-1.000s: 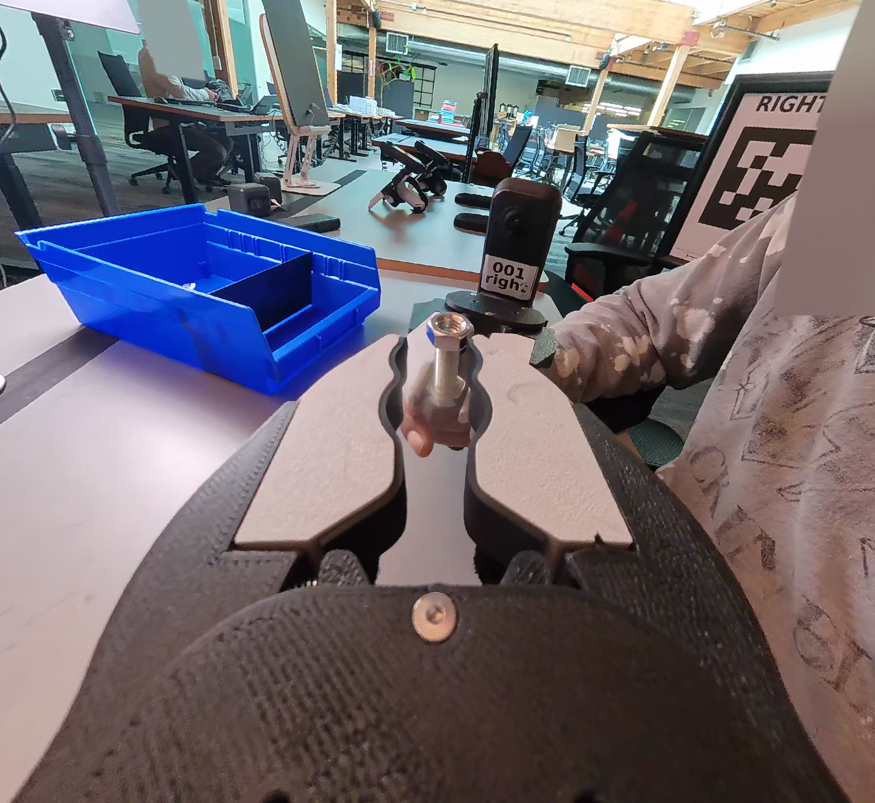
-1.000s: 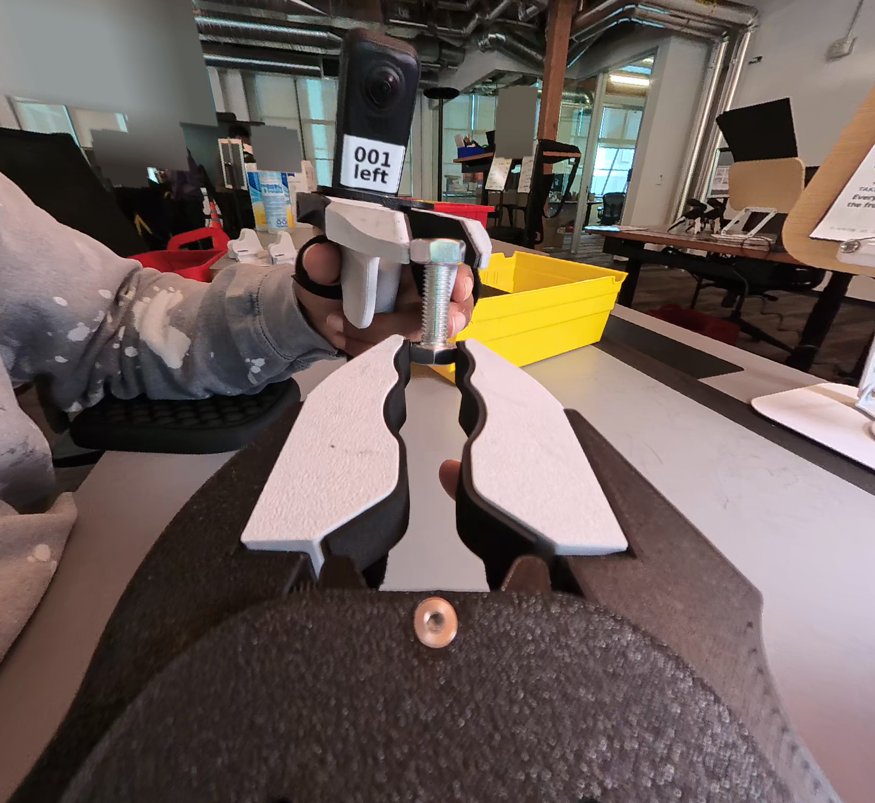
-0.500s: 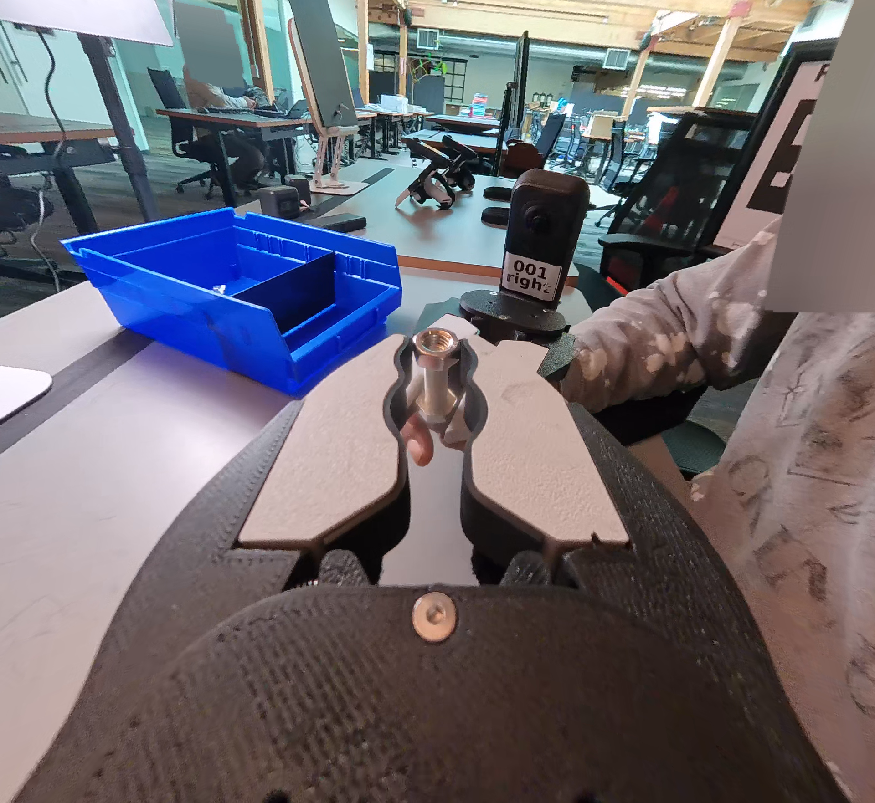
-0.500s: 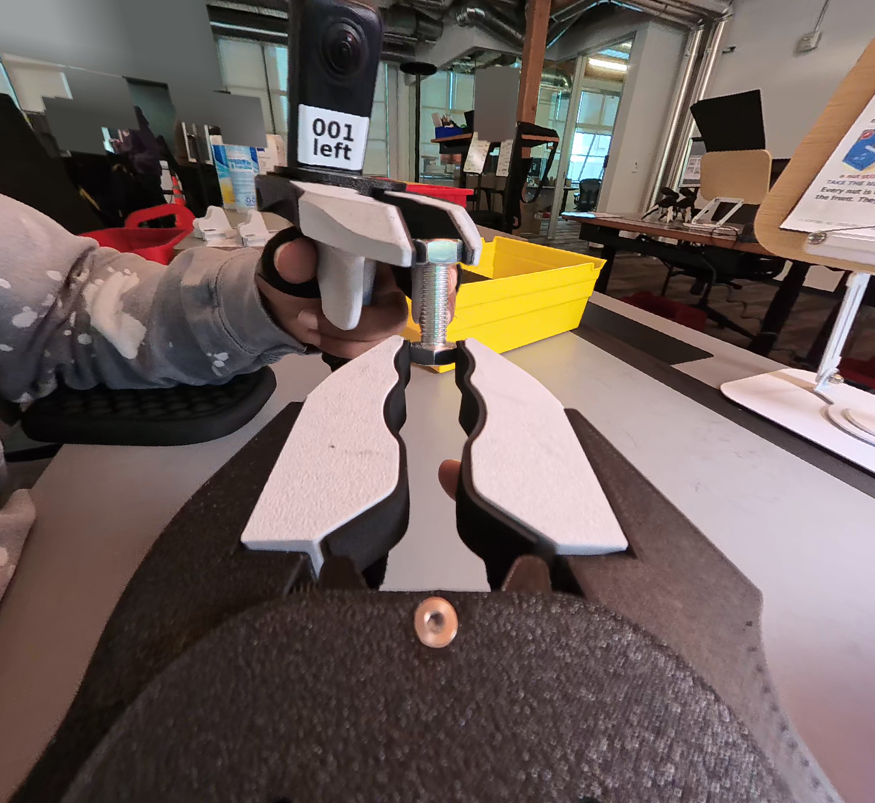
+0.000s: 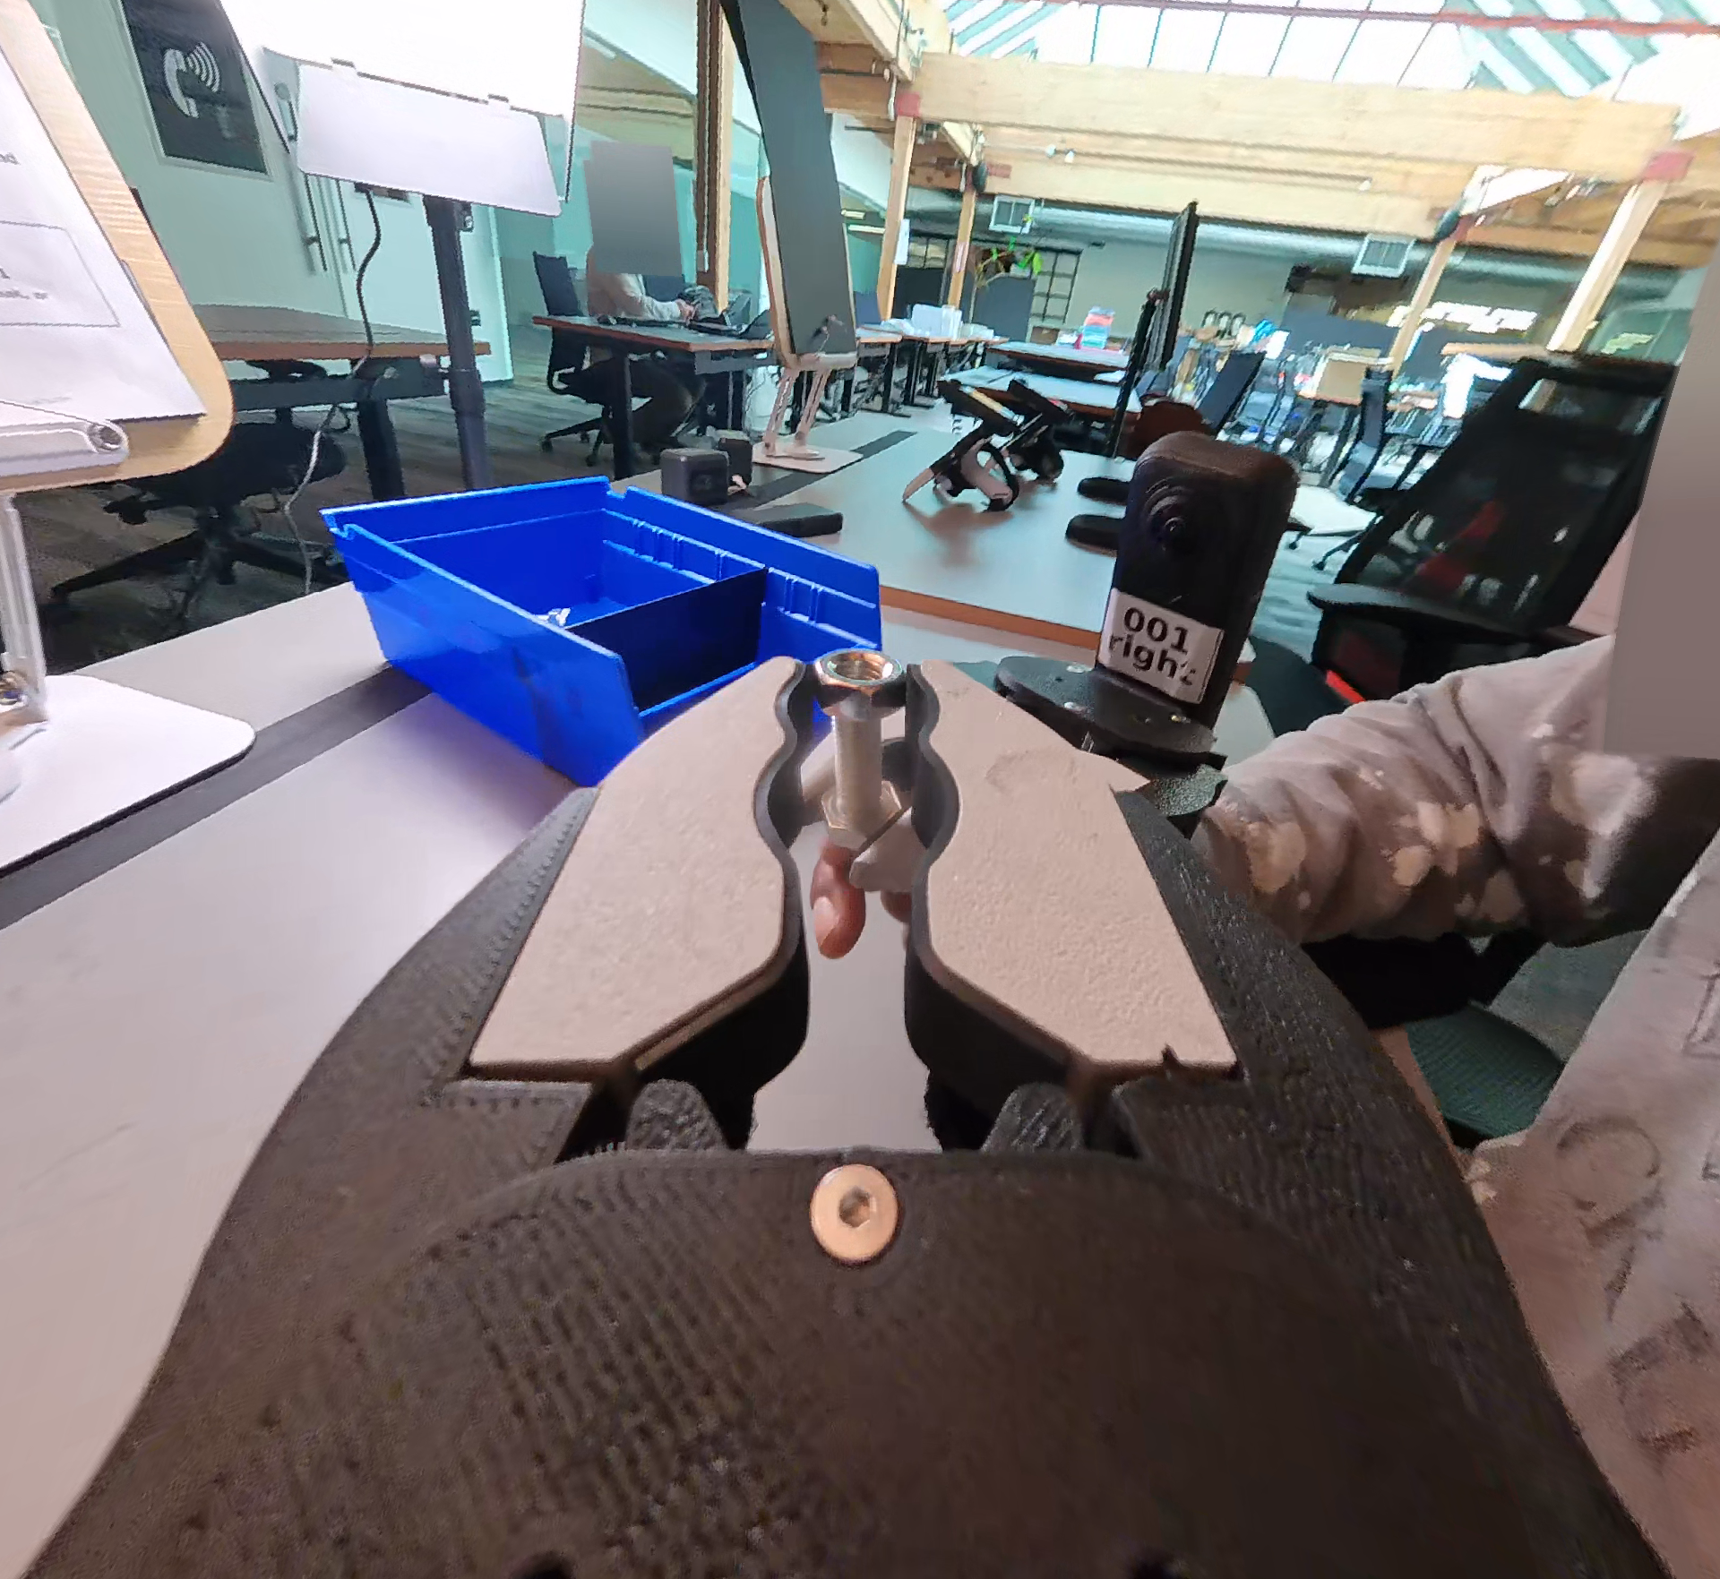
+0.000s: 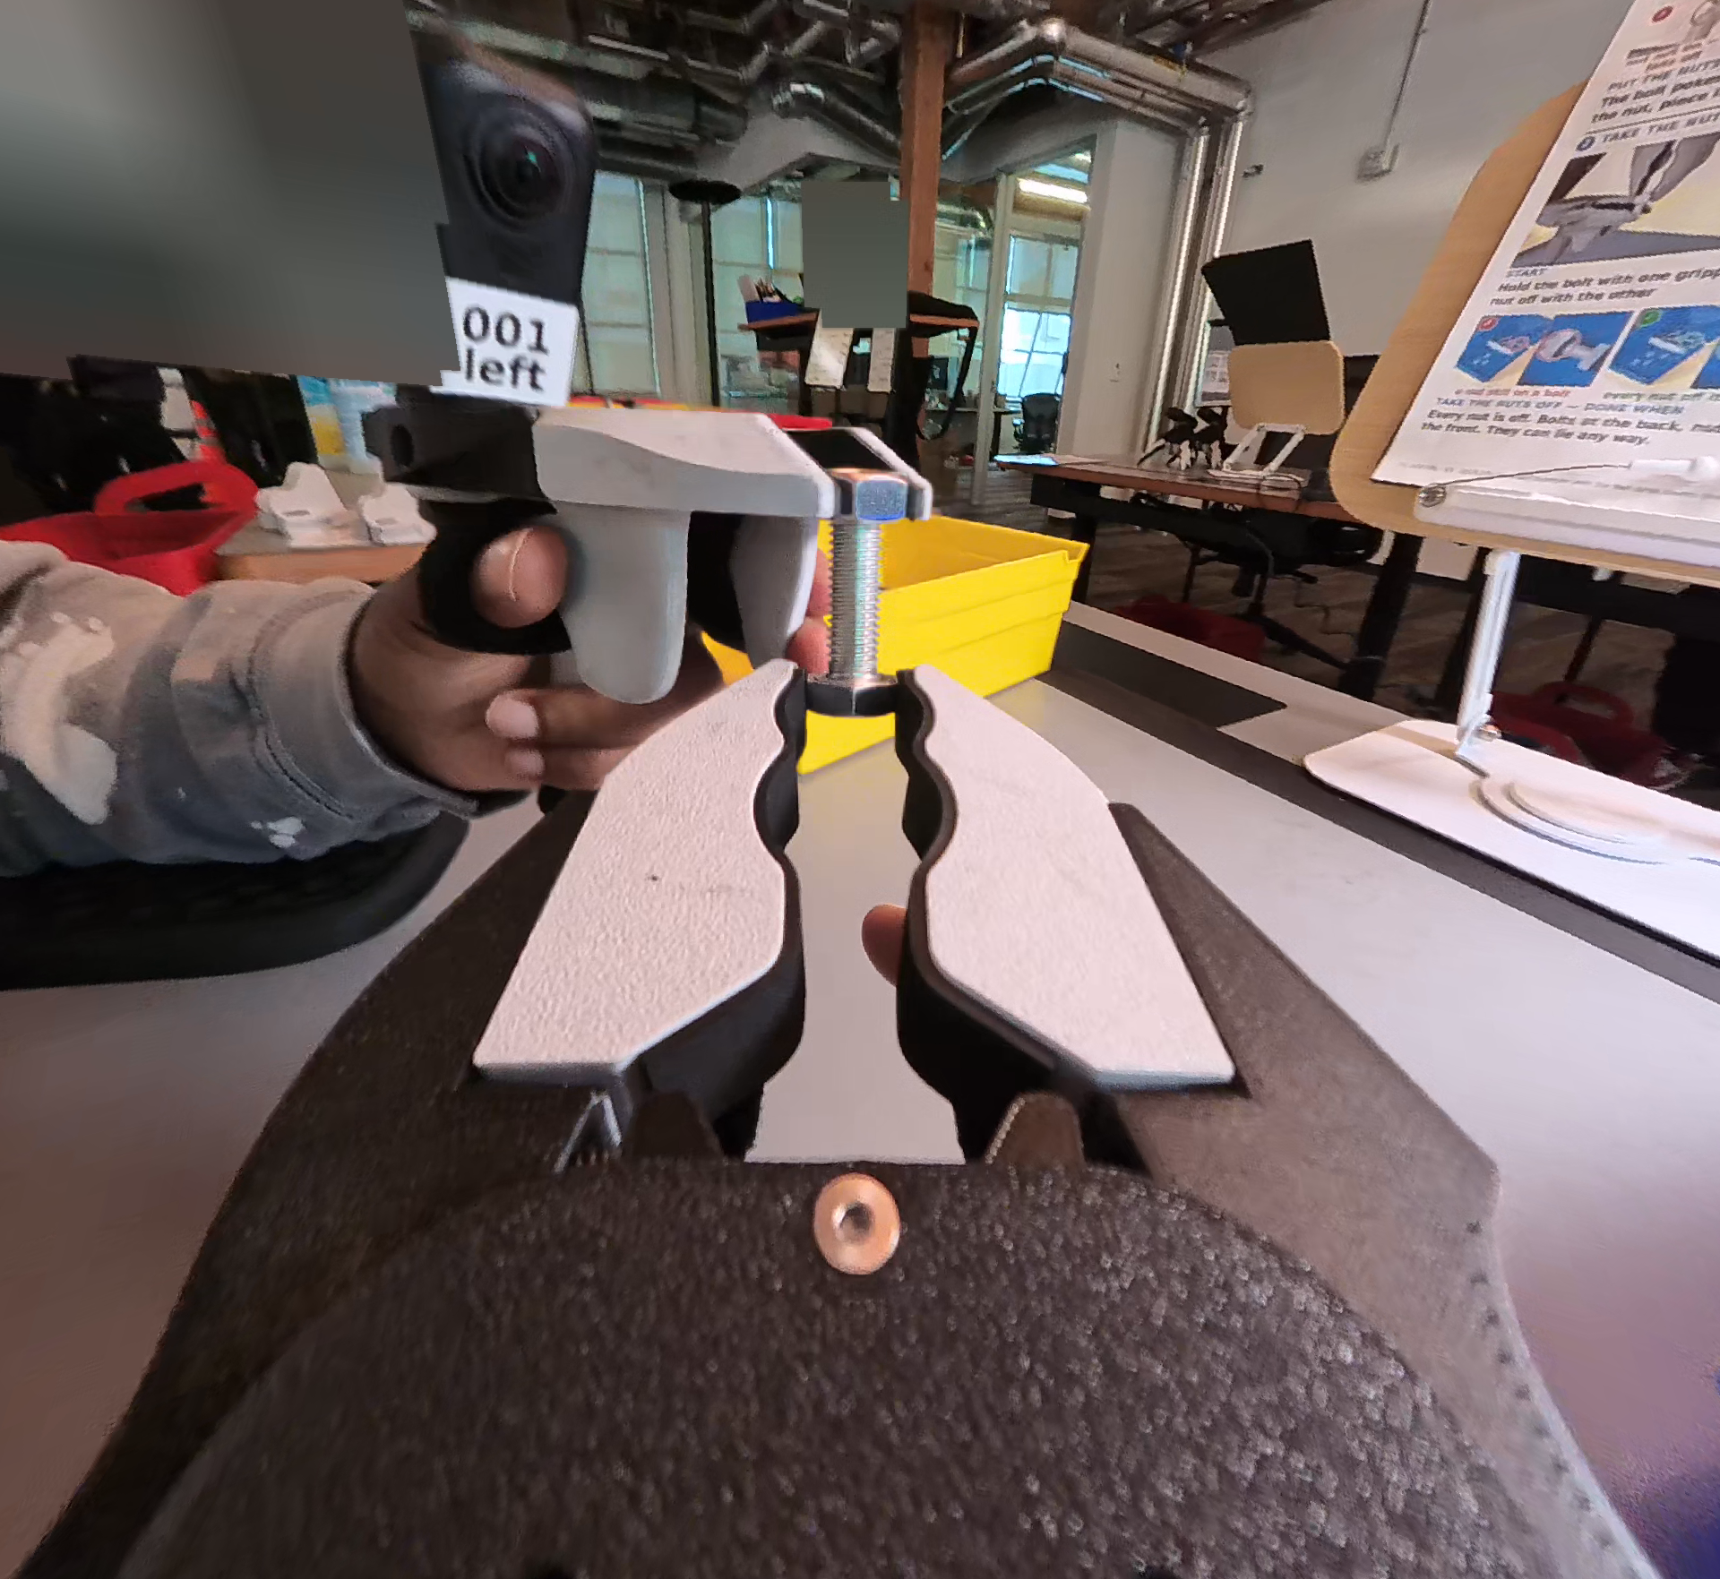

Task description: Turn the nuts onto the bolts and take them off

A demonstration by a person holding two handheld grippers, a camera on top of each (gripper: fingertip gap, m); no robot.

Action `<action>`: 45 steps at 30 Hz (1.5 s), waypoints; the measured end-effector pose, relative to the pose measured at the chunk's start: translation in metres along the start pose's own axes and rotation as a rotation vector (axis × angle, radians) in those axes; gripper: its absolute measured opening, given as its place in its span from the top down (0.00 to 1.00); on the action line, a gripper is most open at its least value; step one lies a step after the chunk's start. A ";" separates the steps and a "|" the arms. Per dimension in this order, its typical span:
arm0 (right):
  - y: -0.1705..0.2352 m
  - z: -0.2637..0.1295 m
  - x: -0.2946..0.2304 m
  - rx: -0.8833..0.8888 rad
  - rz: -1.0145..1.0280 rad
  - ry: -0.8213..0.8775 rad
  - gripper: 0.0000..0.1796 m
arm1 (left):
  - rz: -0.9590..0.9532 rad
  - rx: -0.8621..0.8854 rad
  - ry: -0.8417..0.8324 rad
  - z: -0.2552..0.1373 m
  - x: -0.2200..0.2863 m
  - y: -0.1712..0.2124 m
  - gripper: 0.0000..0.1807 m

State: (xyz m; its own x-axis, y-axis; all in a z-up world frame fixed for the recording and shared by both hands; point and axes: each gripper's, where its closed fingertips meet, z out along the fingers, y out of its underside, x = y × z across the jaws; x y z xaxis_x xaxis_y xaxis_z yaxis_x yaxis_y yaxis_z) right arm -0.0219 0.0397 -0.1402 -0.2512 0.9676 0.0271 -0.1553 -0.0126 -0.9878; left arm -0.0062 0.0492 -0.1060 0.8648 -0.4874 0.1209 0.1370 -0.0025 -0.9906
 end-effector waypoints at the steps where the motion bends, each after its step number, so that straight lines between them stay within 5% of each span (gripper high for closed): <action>1: -0.002 0.000 -0.001 0.014 0.017 -0.010 0.90 | -0.014 0.015 0.004 0.000 0.001 -0.002 0.89; 26: -0.024 -0.009 -0.038 0.137 0.088 -0.291 0.90 | -0.003 -0.063 0.377 -0.018 0.036 -0.015 0.89; 45: -0.020 -0.003 -0.026 0.114 0.102 -0.205 0.90 | -0.025 -0.052 0.286 -0.016 0.018 -0.016 0.86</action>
State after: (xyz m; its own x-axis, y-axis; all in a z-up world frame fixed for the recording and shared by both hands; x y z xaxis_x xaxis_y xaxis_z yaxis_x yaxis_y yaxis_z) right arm -0.0093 0.0159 -0.1220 -0.4576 0.8887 -0.0302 -0.2233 -0.1477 -0.9635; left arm -0.0004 0.0266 -0.0895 0.6892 -0.7128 0.1299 0.1253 -0.0594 -0.9903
